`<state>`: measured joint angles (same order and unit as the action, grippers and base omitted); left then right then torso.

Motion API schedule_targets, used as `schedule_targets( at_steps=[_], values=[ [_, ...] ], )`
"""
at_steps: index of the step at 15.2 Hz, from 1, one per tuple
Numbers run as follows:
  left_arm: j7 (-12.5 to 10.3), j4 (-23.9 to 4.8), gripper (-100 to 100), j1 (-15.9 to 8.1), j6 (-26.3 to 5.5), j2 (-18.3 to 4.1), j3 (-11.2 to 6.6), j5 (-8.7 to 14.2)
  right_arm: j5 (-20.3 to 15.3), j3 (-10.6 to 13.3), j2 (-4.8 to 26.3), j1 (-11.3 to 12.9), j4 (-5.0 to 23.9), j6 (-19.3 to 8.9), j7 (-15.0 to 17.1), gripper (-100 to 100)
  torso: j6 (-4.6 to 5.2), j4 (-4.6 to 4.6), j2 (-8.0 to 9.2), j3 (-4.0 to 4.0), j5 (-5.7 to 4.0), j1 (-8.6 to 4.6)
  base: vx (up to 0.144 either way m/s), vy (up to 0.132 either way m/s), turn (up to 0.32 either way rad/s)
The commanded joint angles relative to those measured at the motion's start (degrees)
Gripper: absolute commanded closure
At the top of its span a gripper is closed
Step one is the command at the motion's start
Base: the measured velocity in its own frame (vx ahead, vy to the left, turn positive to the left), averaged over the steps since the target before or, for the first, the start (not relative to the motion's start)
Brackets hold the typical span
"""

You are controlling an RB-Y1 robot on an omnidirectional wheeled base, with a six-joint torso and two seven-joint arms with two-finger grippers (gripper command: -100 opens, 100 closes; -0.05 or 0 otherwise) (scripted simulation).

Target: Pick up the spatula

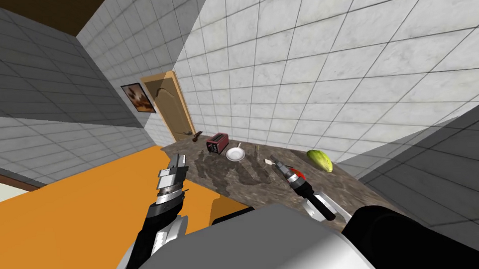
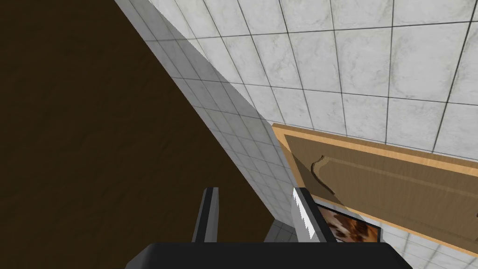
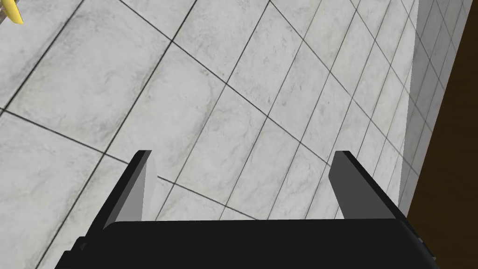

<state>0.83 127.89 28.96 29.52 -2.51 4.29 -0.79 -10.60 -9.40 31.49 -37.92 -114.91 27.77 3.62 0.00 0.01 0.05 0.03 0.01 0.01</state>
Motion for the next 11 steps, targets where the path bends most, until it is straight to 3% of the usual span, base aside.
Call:
schedule_targets(
  at_steps=[1,2,3,5,8,10,11],
  values=[
    [0.0,0.0,0,0.0,0.0,0.0,0.0,0.0,-1.9,-0.67,2.86,-1.47,2.12,0.48,0.28,-100,0.0,0.0,0.0,0.0,0.0,0.0,-0.01,0.015,0.21],
    [0.0,0.0,0,-0.01,0.0,0.0,0.01,0.0,-1.9,-0.67,3.74,-1.47,2.12,0.48,0.28,-100,-0.04,0.0,-0.01,0.0,0.0,0.0,-0.009,0.012,0.214],
    [0.0,0.0,0,-0.01,0.0,0.0,0.0,0.0,-3.64,-1.16,5.34,-2.84,3.97,0.98,0.44,-100,-0.02,-0.01,-0.01,-0.01,0.0,-0.01,-0.01,0.017,0.298],
    [0.0,0.0,0,-0.01,0.0,0.0,0.0,0.0,-3.64,-1.16,6.59,-2.84,3.97,0.98,0.44,-100,-0.04,-0.01,-0.02,-0.01,0.0,-0.01,-0.008,0.01,0.165],
    [0.0,0.0,0,-0.01,0.0,0.0,0.0,0.0,-7.22,-2.08,10.79,-5.7,7.78,2.02,0.78,-100,-0.03,-0.01,-0.03,-0.02,0.0,-0.02,-0.005,0.012,0.229],
    [0.0,0.0,0,-0.01,0.0,0.0,0.0,0.0,-7.22,-2.08,12.28,-5.7,7.78,2.02,0.78,-100,-0.04,-0.01,-0.04,-0.02,0.0,-0.02,-0.005,0.006,0.165],
    [0.0,0.0,0,0.0,0.0,0.0,0.0,0.0,-9.06,-2.49,14.18,-7.18,9.73,2.55,0.95,-100,-0.01,-0.01,-0.04,-0.03,-0.01,-0.03,-0.003,0.009,0.241]
  ],
)
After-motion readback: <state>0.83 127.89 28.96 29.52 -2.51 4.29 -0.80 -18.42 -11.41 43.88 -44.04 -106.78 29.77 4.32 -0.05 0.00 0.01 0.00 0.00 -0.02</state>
